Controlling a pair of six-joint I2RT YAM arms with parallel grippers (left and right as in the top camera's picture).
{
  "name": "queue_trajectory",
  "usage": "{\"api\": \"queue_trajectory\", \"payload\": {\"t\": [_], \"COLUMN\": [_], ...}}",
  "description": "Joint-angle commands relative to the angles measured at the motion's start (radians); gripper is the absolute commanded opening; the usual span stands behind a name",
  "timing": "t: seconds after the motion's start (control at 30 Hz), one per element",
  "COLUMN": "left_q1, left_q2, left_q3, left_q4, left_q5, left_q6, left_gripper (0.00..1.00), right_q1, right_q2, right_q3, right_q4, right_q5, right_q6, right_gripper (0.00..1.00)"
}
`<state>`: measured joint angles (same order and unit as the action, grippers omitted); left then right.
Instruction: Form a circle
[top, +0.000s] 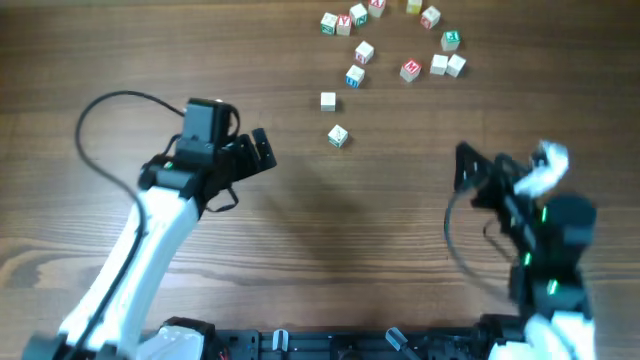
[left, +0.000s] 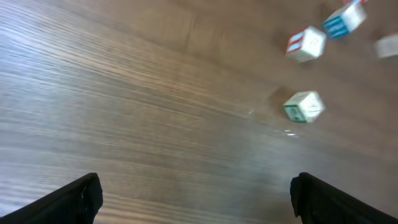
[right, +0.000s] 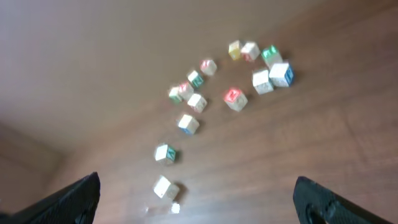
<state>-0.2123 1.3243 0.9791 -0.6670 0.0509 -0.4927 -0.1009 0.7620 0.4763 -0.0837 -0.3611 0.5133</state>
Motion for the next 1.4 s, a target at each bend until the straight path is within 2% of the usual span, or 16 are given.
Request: {"api": "queue_trajectory", "payload": {"t": [0.0,0.03,0.1,0.17,0.27,0.37,0.53,0.77,0.93,1.1,1.2,1.27,1.37], "left_q1": [0.068,0.108,0.168,0.231,0.286,0.309,0.31,0.31,0.31,0.31,0.31,0.31,0.31], "left_q2": [-0.131,-0.172,-0.221,-0.278,-0.353,-0.402,-0.414,-0.38,-0.361,-0.352,-0.352,-0.352,-0.352], "left_q3": [-0.001,-0.001,-0.001,-0.001,-0.001,-0.001,-0.001,-0.001,-0.001,-0.001,-0.001,-0.001,-0.001], "left_q4": [-0.068,-0.114,-0.167,-0.208,-0.242,-0.272,-0.295,-0.295,-0.296,-0.296,-0.296,-0.295,-0.296], "left_q5": [-0.063,-0.079,-0.078,-0.078,-0.079,-0.086,-0.094,-0.094,-0.094,-0.094,-0.094,-0.094,-0.094], "left_q6": [-0.013,-0.013,-0.013,-0.01,-0.01,-0.01,-0.01,-0.01,-0.01,-0.01,-0.01,-0.01,-0.01], "left_gripper": [1.0,1.0,1.0,1.0,1.0,1.0,1.0,1.0,1.0,1.0,1.0,1.0,1.0], "right_q1": [0.034,0.063,0.086,0.095,0.14,0.254,0.443,0.553,0.564,0.569,0.571,0.579,0.601], "right_q2": [0.284,0.406,0.528,0.623,0.727,0.807,0.966,1.326,1.456,1.52,1.542,1.546,1.546], "right_q3": [0.282,0.416,0.544,0.587,0.587,0.628,0.803,1.073,1.176,1.178,1.178,1.178,1.178], "right_q4": [-0.191,-0.325,-0.42,-0.385,-0.226,-0.189,-0.238,-0.268,-0.245,-0.206,-0.21,-0.211,-0.208], "right_q5": [-0.059,-0.061,-0.09,-0.137,-0.254,-0.105,0.194,0.325,0.368,0.369,0.36,0.36,0.361], "right_q6": [-0.211,-0.272,-0.237,-0.1,-0.167,-0.146,-0.151,-0.146,-0.146,-0.147,-0.146,-0.155,-0.181], "right_gripper": [1.0,1.0,1.0,1.0,0.99,1.0,1.0,1.0,0.98,0.87,0.71,0.7,0.55]}}
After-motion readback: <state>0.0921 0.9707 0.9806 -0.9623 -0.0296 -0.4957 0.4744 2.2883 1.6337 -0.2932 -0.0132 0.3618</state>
